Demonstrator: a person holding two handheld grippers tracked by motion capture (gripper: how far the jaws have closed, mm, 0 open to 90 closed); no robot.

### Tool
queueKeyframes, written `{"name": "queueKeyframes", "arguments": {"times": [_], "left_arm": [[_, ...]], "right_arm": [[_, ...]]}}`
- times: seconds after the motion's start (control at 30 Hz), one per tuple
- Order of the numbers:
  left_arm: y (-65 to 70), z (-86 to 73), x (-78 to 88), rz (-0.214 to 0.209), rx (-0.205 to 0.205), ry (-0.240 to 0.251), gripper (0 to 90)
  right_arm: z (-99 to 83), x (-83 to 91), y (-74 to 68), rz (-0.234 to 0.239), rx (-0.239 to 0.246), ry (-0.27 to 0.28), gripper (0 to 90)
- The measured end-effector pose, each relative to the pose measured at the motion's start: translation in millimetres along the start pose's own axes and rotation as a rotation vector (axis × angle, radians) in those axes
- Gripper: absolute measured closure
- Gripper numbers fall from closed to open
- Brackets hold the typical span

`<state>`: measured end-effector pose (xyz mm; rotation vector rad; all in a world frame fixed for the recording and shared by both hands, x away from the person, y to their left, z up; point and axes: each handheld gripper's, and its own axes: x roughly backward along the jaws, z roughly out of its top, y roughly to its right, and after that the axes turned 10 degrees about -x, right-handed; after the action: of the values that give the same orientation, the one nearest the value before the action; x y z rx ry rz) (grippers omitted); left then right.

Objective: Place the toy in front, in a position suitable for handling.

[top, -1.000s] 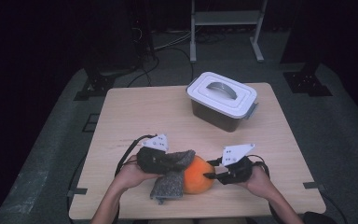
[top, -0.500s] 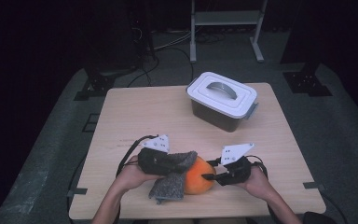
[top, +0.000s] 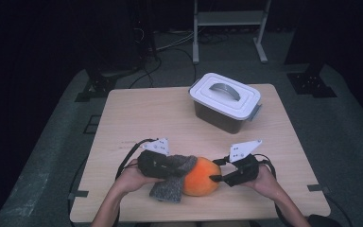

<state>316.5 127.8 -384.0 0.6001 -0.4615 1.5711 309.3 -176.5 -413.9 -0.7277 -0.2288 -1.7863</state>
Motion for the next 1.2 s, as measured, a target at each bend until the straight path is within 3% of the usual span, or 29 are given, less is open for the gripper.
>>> {"name": "queueKeyframes", "arguments": {"times": [0.17,0.27,0.33,0.4,0.47,0.57,0.63,0.77,0.87,0.97,1.0,1.1,1.2], "left_arm": [[2.9,3.1,-4.3,-0.036,-0.009,0.001,77.5],[2.9,4.4,-5.1,-0.031,-0.015,-0.003,77.5],[2.4,5.4,-3.5,-0.024,-0.014,0.000,77.6],[2.4,7.6,0.2,-0.008,-0.020,0.012,77.5],[3.0,10.7,5.2,0.005,-0.026,0.031,77.5],[1.9,11.7,7.5,0.027,-0.025,0.048,77.5],[-0.8,6.8,3.5,0.036,-0.011,0.028,77.5],[-4.1,-2.3,-1.0,-0.002,0.010,0.000,77.5],[-3.6,-4.5,-4.1,-0.025,0.012,0.001,77.5],[-1.6,-3.0,-8.6,-0.068,0.006,0.010,77.5],[-1.1,-2.6,-9.5,-0.062,0.007,0.012,77.5],[-2.7,-2.2,-5.8,-0.045,0.010,0.017,77.3],[-4.5,-1.6,1.3,-0.002,0.012,0.019,76.9]], "right_arm": [[2.6,-3.9,-2.2,0.005,-0.022,-0.011,28.0],[2.3,-8.5,-4.1,-0.001,-0.034,-0.016,33.5],[2.8,-7.4,-9.3,-0.031,0.013,-0.007,46.7],[4.1,-5.4,-13.2,-0.052,0.061,0.008,52.0],[5.2,-3.8,-16.0,-0.055,0.090,0.048,53.2],[5.8,-6.1,-18.9,-0.059,0.131,0.056,53.1],[5.2,-6.4,-17.1,-0.058,0.120,0.046,52.7],[-0.1,-2.3,-7.0,-0.049,0.073,0.009,50.2],[0.9,0.8,-0.4,-0.001,-0.016,-0.025,38.2],[3.2,0.8,0.4,0.000,-0.042,-0.011,31.6],[3.2,-0.7,0.4,0.010,-0.059,-0.012,31.4],[0.8,-1.3,-2.0,-0.003,-0.025,-0.005,41.4],[-0.6,0.0,-4.2,-0.007,0.018,-0.011,50.0]]}}
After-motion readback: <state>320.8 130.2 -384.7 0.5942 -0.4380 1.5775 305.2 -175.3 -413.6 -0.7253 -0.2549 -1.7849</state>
